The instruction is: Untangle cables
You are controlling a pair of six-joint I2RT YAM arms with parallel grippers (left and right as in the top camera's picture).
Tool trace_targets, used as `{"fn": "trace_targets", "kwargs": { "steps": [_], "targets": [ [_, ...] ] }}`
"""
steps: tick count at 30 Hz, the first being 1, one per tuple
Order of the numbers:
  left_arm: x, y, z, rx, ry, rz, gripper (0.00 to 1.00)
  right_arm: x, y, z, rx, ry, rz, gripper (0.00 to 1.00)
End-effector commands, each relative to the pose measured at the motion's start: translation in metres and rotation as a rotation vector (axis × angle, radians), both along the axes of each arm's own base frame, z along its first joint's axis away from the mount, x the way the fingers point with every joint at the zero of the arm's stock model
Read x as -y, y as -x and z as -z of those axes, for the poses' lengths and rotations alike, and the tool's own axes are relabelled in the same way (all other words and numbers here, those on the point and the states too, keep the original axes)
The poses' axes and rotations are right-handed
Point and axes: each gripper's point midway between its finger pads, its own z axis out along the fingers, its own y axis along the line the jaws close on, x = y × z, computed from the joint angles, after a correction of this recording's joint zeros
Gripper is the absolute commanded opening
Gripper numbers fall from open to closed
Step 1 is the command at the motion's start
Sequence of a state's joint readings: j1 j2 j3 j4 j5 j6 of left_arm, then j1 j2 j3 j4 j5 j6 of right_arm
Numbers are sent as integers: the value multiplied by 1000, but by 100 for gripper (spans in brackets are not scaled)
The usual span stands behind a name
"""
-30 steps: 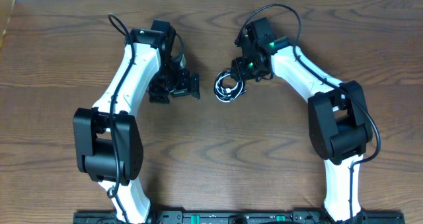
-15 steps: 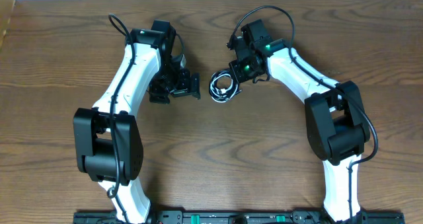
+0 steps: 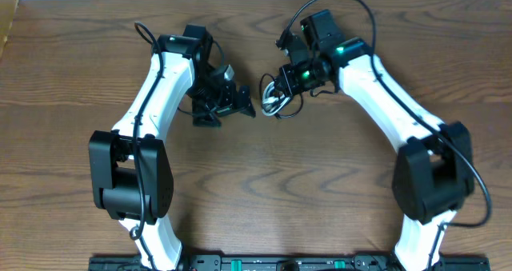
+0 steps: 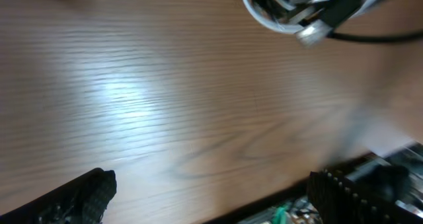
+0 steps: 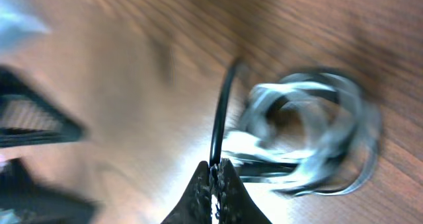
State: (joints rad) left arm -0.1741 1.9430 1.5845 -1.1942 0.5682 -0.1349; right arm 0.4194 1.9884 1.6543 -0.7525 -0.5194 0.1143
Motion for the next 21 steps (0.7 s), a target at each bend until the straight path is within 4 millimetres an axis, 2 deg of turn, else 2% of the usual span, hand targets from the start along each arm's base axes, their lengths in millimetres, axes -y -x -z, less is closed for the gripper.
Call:
{"fn": "trace_targets", "kwargs": {
  "steps": [1, 2, 6, 11, 15, 17, 19, 21],
  "targets": [
    [16, -1, -9, -13, 104, -12, 98, -14, 12, -44, 40, -125, -80, 1],
    [16, -1, -9, -13, 104, -12, 98, -19, 17, -58, 56, -173, -119, 1],
    [16, -1, -8, -12, 100, -11, 98, -28, 29, -89, 83, -279, -177, 1],
    [12, -7, -5, 20, 73, -9, 98, -20, 25, -107, 94, -271, -95, 1],
    [-5, -14, 6, 59, -43, -4, 98, -15, 27, -105, 69, -257, -74, 1],
    [-11, -14, 8, 61, -78, -2, 98, 3, 17, -89, 51, -158, 26, 13],
    [-10, -13, 8, 57, -77, -2, 98, 29, 6, -71, 39, -21, 169, 16],
    [-2, -10, 5, 26, -37, -27, 98, 40, 6, -64, 20, 21, 202, 24]
  ]
}}
